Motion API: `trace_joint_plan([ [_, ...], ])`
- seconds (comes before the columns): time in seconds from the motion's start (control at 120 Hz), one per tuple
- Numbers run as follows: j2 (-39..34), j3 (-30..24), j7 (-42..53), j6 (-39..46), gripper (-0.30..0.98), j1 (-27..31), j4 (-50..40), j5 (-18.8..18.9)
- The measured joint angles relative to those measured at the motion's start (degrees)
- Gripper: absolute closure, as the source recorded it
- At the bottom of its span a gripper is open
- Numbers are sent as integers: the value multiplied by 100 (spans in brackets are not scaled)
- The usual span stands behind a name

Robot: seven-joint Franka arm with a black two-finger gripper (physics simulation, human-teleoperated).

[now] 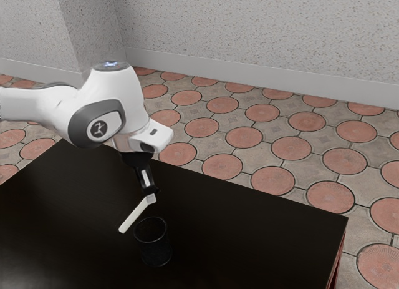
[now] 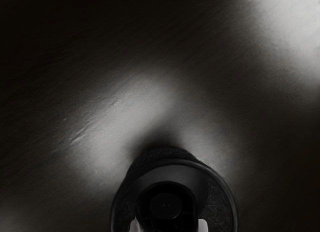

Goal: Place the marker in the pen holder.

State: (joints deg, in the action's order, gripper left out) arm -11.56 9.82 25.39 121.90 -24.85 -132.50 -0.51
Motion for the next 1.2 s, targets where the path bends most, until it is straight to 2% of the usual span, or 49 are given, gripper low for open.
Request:
trace_joint_plan([
  [0.175, -142, -4, -92, 424, 79, -198, -66, 5],
  [0.342, -577, 17, -151, 1205, 79, -223, -652, 12],
  [0.642, -325, 19, -235, 2378, 79, -218, -886, 24],
  [1.2, -529, 22, -265, 3090, 79, -153, -1537, -20],
])
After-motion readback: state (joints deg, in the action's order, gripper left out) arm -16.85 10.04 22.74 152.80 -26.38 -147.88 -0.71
